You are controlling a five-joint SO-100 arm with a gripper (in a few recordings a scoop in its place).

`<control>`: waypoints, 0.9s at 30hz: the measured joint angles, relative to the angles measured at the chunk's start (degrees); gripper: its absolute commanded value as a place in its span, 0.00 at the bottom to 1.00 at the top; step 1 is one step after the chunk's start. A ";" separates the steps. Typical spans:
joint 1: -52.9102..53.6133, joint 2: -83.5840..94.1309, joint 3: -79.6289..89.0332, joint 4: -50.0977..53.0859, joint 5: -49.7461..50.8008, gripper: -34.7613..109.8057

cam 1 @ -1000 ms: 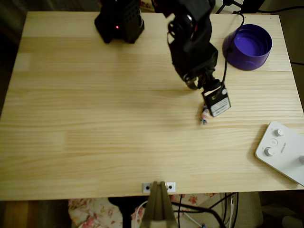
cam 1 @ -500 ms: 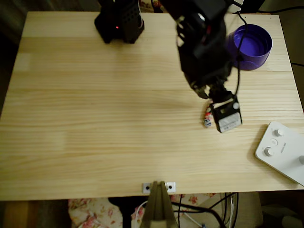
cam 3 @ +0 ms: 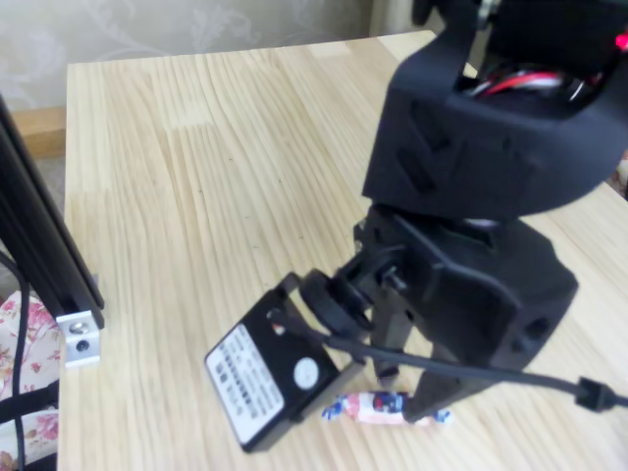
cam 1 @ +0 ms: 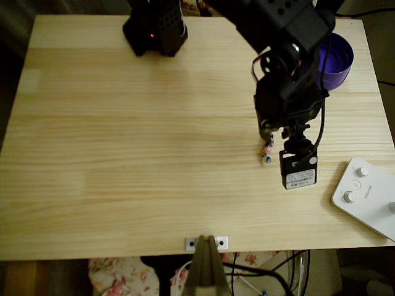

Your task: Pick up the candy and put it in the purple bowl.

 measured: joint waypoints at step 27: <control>-1.85 -10.90 -15.03 10.28 17.05 0.41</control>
